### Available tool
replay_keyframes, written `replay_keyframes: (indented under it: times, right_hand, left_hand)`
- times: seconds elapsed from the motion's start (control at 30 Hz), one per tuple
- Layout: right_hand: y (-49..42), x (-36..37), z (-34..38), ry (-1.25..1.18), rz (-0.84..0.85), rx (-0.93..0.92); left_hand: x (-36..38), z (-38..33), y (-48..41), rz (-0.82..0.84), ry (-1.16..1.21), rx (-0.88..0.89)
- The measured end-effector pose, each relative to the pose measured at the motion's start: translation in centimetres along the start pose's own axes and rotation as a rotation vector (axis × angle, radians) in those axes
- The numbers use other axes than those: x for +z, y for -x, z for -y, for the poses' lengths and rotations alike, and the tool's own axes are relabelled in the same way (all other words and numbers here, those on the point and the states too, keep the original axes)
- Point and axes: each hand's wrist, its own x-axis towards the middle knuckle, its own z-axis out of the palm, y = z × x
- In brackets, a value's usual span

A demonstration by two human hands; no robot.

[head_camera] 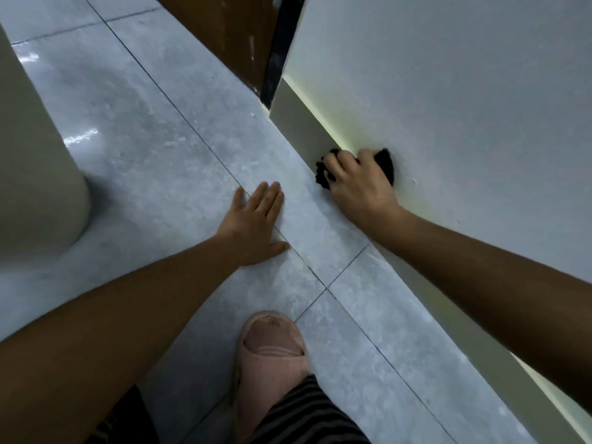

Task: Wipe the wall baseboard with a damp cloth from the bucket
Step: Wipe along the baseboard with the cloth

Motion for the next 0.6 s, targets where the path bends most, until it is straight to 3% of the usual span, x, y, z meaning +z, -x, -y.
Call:
replay_keyframes:
  times: [0.17,0.47,0.6]
  right_hand:
    - [-3.9,-1.2,0.0,-0.006,-0.043,0.069]
    - [2.2,2.4,2.3,-0.064,0.056,0.052]
    - [2.9,1.8,0.3,-0.04,-0.013,0.068]
  left_hand:
    - [-1.5,-0.7,-0.8,0.063,0.074,-0.058]
    - [-1.3,-0.9,-0.9,0.073,0.038,-0.065]
    - [-0.7,-1.1,-1.0,0.033,0.051,-0.078]
